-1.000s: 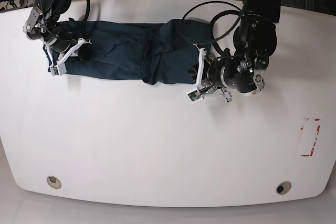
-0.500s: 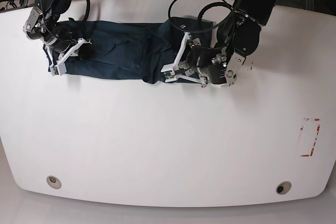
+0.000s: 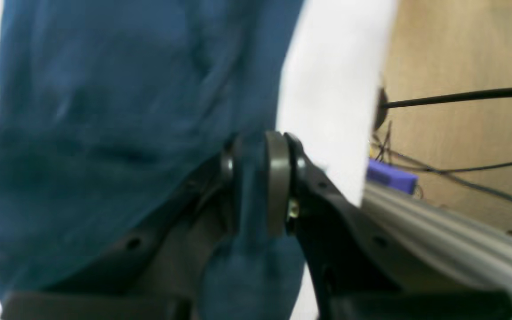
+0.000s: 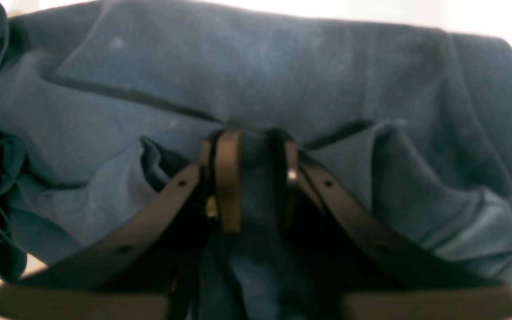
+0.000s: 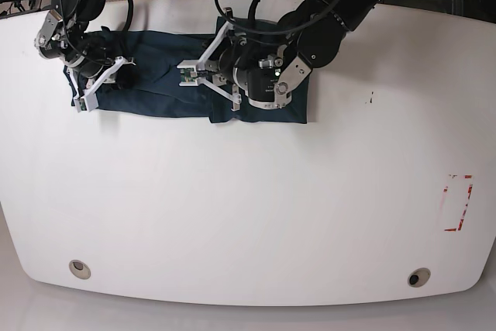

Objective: Fold the T-shirt properly
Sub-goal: 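Press and smooth the folded end with the left gripper, then withdraw, then release the strip end with the right gripper and move it aside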

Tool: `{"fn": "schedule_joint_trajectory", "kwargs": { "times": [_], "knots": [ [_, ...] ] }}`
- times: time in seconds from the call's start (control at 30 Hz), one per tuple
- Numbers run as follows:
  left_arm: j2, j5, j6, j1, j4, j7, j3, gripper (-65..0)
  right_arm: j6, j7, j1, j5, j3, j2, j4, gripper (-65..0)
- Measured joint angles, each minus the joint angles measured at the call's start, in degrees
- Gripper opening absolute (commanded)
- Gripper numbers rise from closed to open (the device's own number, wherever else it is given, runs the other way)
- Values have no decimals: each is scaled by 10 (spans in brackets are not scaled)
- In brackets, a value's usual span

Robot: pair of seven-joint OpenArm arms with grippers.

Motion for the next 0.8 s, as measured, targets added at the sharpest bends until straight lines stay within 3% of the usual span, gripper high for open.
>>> {"fn": "schedule_joint_trajectory", "kwargs": {
  "times": [0.27, 0.37, 0.57, 0.8],
  "knots": [
    [-3, 5, 0, -9, 30, 1, -18, -581, 0, 0, 0, 0, 0, 0, 0, -528],
    [-10, -2, -1, -1, 41, -2, -66, -581, 0, 0, 1, 0, 0, 0, 0, -526],
    [-60, 9, -2, 28, 42, -7, -204, -582, 0, -2, 2, -2, 0, 0, 0, -520],
    [-68, 4, 11, 75, 43, -37, -365, -582, 0, -23, 16, -3, 1, 2, 0, -499]
  ]
}}
